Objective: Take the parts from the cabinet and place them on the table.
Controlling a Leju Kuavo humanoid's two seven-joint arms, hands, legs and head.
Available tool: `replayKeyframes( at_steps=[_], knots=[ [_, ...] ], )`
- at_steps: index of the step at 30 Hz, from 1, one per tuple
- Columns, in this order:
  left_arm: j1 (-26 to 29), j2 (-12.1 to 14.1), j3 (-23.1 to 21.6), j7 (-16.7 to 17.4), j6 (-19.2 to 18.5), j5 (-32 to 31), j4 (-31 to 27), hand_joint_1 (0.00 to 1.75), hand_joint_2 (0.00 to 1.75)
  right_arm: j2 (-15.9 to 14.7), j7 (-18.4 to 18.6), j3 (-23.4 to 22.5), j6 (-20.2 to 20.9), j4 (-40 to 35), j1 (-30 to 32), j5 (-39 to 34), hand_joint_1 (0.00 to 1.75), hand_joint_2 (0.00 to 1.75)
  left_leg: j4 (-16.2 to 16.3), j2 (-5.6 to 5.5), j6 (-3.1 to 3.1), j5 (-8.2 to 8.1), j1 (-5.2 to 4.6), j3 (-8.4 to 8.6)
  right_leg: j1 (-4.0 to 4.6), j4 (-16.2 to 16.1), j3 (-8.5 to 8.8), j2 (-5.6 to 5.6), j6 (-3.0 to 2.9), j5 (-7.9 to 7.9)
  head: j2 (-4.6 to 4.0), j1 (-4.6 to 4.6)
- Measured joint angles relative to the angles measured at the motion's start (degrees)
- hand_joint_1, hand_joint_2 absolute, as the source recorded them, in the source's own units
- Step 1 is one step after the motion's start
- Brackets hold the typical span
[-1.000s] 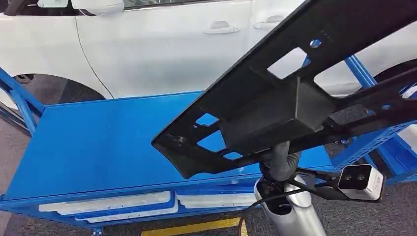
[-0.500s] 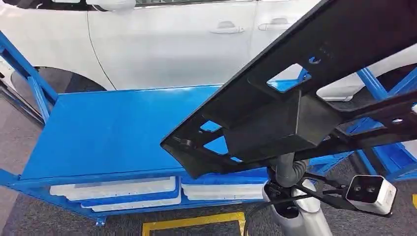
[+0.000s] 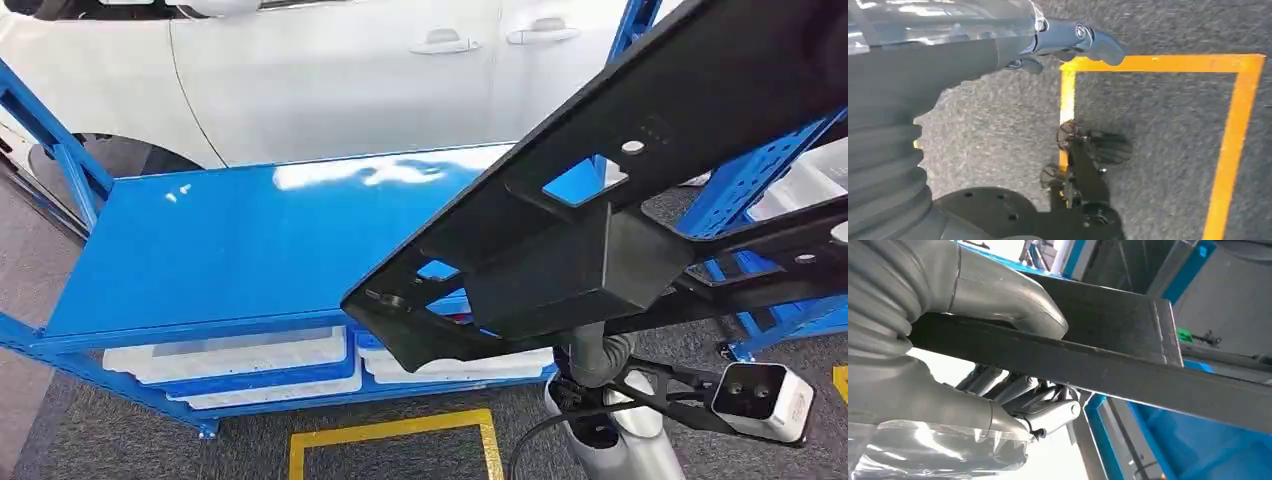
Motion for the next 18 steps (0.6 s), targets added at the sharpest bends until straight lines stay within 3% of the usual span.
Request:
replayKeyframes(
  at_steps=[1, 2, 3, 4, 6, 7, 8, 9, 11, 12, 13, 14, 16, 17, 18],
  knots=[
    [-0.04, 0.02, 0.00, 0.00, -0.02, 0.00, 0.00, 0.00, 1.75, 0.00, 0.00, 0.00, -0.02, 0.02, 0.03, 0.20, 1.75, 1.75, 4.32, 0.00, -0.15, -2.24, -0.01, -1.12, 0.13, 0.06, -0.80, -0.01, -0.05, 0.55, 0.00, 0.02],
    [-0.03, 0.06, 0.00, -0.02, -0.04, -0.02, 0.00, 0.00, 1.75, 0.00, 0.00, 0.04, -0.02, 0.04, 0.13, 0.44, 1.75, 1.75, 7.50, 0.00, -0.19, -3.04, -0.01, -1.56, 0.25, 0.10, -1.60, -0.01, -0.07, 1.15, 0.00, 0.00],
    [-0.02, 0.13, 0.00, -0.02, -0.07, -0.07, 0.00, 0.00, 1.75, 0.00, 0.00, 0.09, -0.07, 0.04, 0.26, 0.66, 1.75, 1.75, 8.17, 0.00, -0.09, -2.22, -0.01, -0.79, 0.38, 0.13, -2.36, -0.02, -0.04, 1.72, 0.00, 0.00],
    [-0.02, 0.17, 0.00, -0.02, -0.07, -0.09, 0.00, 0.00, 1.75, 0.00, 0.02, 0.11, -0.11, 0.04, 0.35, 0.74, 1.75, 1.75, 6.59, -0.01, 0.14, -0.45, -0.02, 1.00, 0.48, 0.18, -3.06, -0.02, 0.01, 2.25, 0.00, -0.02],
    [-0.11, 0.28, 0.00, -0.02, -0.07, -0.28, 0.00, 0.00, 1.75, 0.00, 0.02, 0.11, -0.15, 0.04, 0.37, 0.76, 1.75, 1.75, -1.69, -0.02, 0.84, 3.46, -0.14, 7.50, 0.72, 0.34, -4.36, 0.04, 0.13, 3.27, 0.00, 0.00],
    [-0.19, 0.37, 0.00, -0.04, -0.07, -0.35, -0.02, 0.00, 1.75, 0.00, 0.00, 0.11, -0.17, 0.04, 0.36, 0.81, 1.75, 1.75, -6.92, -0.04, 1.47, 2.99, -0.34, 11.12, 0.73, 0.46, -4.71, 0.04, 0.21, 3.77, 0.00, 0.00],
    [-0.34, 0.52, -0.02, -0.09, -0.11, -0.44, -0.02, 0.00, 1.75, -0.02, 0.00, 0.13, -0.22, 0.04, 0.35, 0.83, 1.75, 1.75, -10.56, -0.05, 1.81, 1.61, -0.63, 13.15, 1.06, 0.47, -5.04, 0.05, 0.59, 4.17, 0.00, 0.04],
    [-0.50, 0.52, -0.02, -0.13, -0.11, -0.44, -0.02, 0.00, 1.75, 0.00, 0.02, 0.13, -0.24, 0.04, 0.34, 0.83, 1.75, 1.75, -10.90, -0.05, 1.78, 1.53, -0.70, 13.06, 0.89, 0.25, -5.05, -0.08, 0.98, 4.77, 0.02, 0.09],
    [-0.46, 0.61, 0.00, -0.26, -0.09, -0.44, -0.02, 0.00, 1.75, -0.02, 0.00, 0.17, -0.33, 0.07, 0.27, 0.59, 1.75, 1.75, -11.13, -0.08, 2.51, 2.34, -1.12, 12.34, 0.57, -0.18, -5.00, -0.19, 1.68, 5.89, 0.02, -0.13],
    [-0.36, 0.63, 0.00, -0.26, -0.09, -0.44, -0.02, 0.00, 1.75, -0.02, 0.00, 0.17, -0.39, 0.07, 0.26, 0.46, 1.75, 1.75, -11.89, -0.06, 2.84, 3.33, -0.66, 12.09, 0.87, -0.33, -5.16, -0.13, 2.10, 6.25, 0.00, -0.04],
    [-0.40, 0.61, 0.00, -0.24, -0.09, -0.44, -0.02, 0.00, 1.75, -0.04, 0.00, 0.20, -0.52, 0.07, 0.27, 0.37, 1.75, 1.75, -12.04, 0.39, 3.19, 4.11, -0.51, 11.57, 0.51, 0.68, -5.73, 0.10, 2.28, 4.16, 0.00, -0.13],
    [-0.46, 0.63, 0.00, -0.17, -0.05, -0.44, -0.02, 0.00, 1.75, -0.04, 0.00, 0.22, -0.70, 0.07, 0.09, 0.28, 1.75, 1.75, -12.03, 0.44, 3.73, 4.75, -0.48, 10.75, 0.45, 3.32, -6.64, 0.11, 2.42, 0.53, 0.00, 0.22],
    [-0.48, 0.63, 0.00, 0.02, 0.07, -0.44, -0.02, 0.00, 1.75, -0.13, 0.02, 0.37, -1.09, 0.15, -0.06, 0.28, 1.75, 1.75, -11.95, 0.49, 3.78, 6.14, -0.53, 9.00, 0.12, 12.02, -8.65, 0.09, 2.93, -6.44, 0.00, 0.26],
    [-0.46, 0.63, 0.00, 0.09, 0.13, -0.44, -0.02, 0.00, 1.75, -0.15, 0.02, 0.39, -1.20, 0.24, -0.10, 0.20, 1.75, 1.75, -11.81, 0.53, 3.69, 6.83, -0.53, 8.14, -0.02, 16.12, -9.32, 0.08, 3.18, -7.68, 0.00, 0.37],
    [-0.43, 0.63, 0.00, 0.22, 0.20, -0.44, -0.02, 0.00, 1.75, -0.18, 0.02, 0.44, -1.22, 0.37, -0.14, 0.11, 1.75, 1.75, -11.65, 0.58, 3.56, 7.44, -0.51, 7.17, -0.17, 18.26, -9.14, 0.06, 3.37, -7.05, 0.00, 0.37]
  ],
)
